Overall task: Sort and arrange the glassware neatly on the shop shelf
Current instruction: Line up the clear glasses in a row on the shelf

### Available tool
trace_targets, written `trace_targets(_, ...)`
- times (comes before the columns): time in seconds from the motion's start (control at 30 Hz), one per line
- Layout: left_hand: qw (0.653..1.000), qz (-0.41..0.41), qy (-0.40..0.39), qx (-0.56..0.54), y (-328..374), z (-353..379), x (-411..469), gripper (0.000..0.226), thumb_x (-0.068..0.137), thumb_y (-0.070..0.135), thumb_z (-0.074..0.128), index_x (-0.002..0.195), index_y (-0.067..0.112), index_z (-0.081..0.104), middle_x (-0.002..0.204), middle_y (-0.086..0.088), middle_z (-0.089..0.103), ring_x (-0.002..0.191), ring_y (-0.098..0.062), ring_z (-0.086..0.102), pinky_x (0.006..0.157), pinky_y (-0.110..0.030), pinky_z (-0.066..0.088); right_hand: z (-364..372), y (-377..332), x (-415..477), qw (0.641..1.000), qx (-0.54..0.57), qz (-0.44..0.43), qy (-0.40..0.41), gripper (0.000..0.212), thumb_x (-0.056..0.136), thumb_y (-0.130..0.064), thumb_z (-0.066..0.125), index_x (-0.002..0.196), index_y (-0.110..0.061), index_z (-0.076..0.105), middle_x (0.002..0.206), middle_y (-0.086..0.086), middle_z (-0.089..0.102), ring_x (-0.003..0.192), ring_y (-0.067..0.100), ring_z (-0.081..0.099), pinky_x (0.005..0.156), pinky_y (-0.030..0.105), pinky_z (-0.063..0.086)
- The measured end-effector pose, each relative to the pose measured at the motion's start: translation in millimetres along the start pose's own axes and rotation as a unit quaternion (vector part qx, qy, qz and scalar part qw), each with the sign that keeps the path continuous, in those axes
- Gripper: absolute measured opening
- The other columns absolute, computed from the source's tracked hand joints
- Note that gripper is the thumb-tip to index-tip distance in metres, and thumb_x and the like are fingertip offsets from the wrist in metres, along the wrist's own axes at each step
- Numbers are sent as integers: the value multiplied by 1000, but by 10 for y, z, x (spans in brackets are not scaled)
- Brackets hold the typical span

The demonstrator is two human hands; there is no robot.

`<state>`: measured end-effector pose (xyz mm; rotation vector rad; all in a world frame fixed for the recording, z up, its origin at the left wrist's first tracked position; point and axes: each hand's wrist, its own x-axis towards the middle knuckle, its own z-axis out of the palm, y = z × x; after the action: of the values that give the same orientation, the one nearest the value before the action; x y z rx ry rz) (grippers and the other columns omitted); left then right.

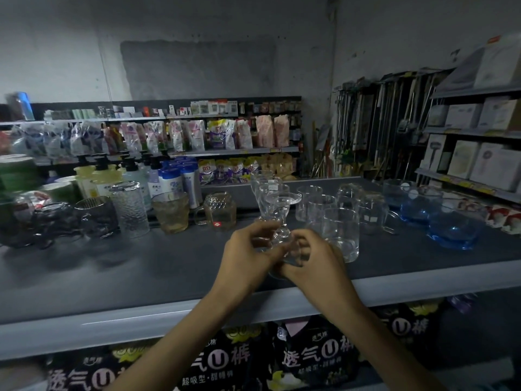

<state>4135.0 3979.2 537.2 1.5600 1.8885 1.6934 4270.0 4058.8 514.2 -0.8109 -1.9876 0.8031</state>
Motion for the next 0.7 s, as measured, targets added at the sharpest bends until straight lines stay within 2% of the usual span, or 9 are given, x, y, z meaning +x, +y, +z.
trace_targets(0.17, 1000, 2, 11, -1, -10, 28, -29, 34, 85, 28, 83, 104, 51, 66, 103, 29, 72, 94, 8, 67, 78, -9, 53, 6, -20, -8, 999, -32, -4, -7, 60, 70, -34, 89, 121, -30, 58, 108, -14, 67, 95, 5, 66, 83, 36, 60)
trace_targets(0.4, 1000, 6, 17, 6, -41, 50, -68, 40, 86, 31, 80, 124, 36, 72, 112, 23, 73, 102, 8, 67, 89, -14, 54, -59, -121, -78, 999, -45, 13, -21, 69, 75, -29, 87, 134, -24, 54, 122, -10, 66, 105, 6, 65, 92, 32, 58)
trace_targets(0.5, 1000, 6, 22, -1, -8, -25, -129, 38, 87, 29, 81, 123, 36, 71, 112, 23, 73, 104, 8, 66, 85, -13, 55, -171, -206, -233, 998, -54, 21, 7, 74, 77, -32, 87, 142, -24, 51, 130, -10, 61, 114, 8, 61, 95, 27, 53)
trace_targets(0.6, 998, 30, 45, 9, 32, -266, -272, 32, 88, 27, 80, 118, 33, 72, 109, 22, 73, 104, 9, 66, 86, -13, 54, -228, -372, -500, 991, -71, -51, 97, 62, 78, -30, 87, 133, -25, 59, 126, -12, 63, 109, 7, 63, 91, 27, 54)
trace_targets(0.7, 994, 72, 72, 43, 4, -668, -516, 28, 92, 20, 76, 119, 27, 72, 111, 18, 73, 108, 1, 67, 92, -19, 54, -84, -650, -700, 986, -49, -127, 99, 51, 81, -27, 83, 128, -27, 63, 118, -15, 64, 104, 3, 64, 89, 21, 53)
